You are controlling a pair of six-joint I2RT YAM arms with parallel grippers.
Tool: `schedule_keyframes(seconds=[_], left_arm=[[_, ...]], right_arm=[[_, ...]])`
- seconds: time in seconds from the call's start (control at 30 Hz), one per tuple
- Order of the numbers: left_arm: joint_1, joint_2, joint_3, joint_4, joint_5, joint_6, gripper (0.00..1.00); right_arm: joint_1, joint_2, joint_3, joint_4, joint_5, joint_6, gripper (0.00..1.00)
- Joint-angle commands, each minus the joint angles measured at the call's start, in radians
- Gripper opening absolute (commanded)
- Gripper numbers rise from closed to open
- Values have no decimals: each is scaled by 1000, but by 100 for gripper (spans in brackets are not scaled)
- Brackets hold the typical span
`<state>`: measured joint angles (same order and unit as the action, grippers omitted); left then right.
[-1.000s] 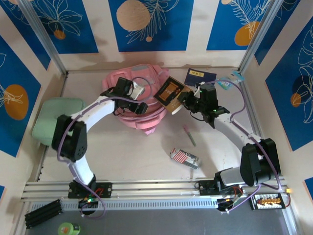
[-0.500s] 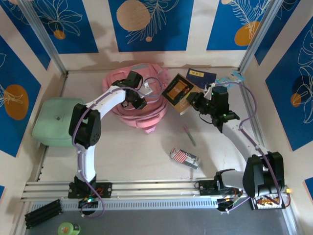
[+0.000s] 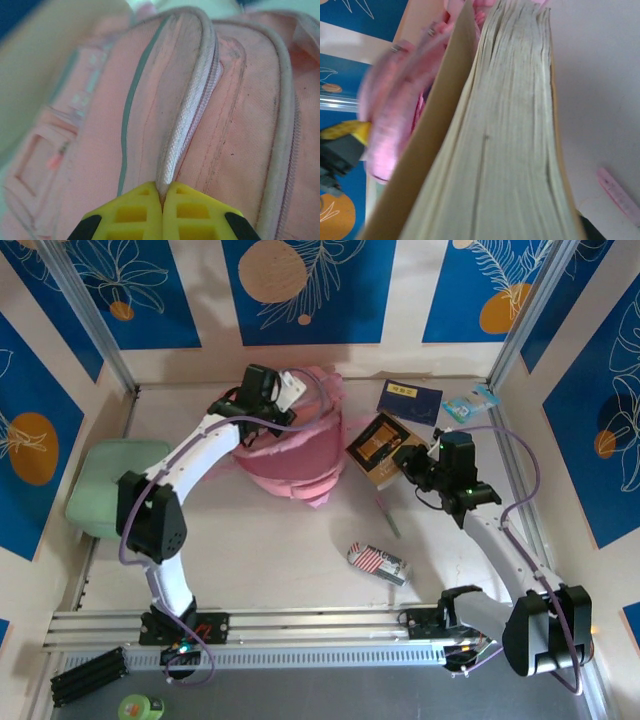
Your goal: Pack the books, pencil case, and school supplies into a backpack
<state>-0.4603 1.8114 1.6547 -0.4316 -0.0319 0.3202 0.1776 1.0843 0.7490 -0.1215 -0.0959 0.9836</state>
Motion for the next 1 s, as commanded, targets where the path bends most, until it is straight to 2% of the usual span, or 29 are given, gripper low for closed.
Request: schedule_keyframes(seconds=[0.0, 0.23, 0.57, 0.67, 0.8, 0.97], left_arm=[[3, -81, 5, 184, 16, -89, 0], [3, -79, 18, 235, 39, -160, 0], [5, -62, 35, 248, 59, -210, 0], [5, -59, 41, 234, 62, -212, 0], [7, -57, 40, 223, 58, -216, 0], [13, -61, 37, 213, 60, -217, 0]], right_arm=[[30, 3, -2, 153, -103, 71, 11], [139, 153, 34, 355, -127, 188, 11], [233, 575, 230, 708, -128, 376, 10], [242, 673, 304, 743, -145, 421, 11], [265, 770, 391, 700, -95, 387, 11], [290, 751, 418, 683, -44, 282, 10]])
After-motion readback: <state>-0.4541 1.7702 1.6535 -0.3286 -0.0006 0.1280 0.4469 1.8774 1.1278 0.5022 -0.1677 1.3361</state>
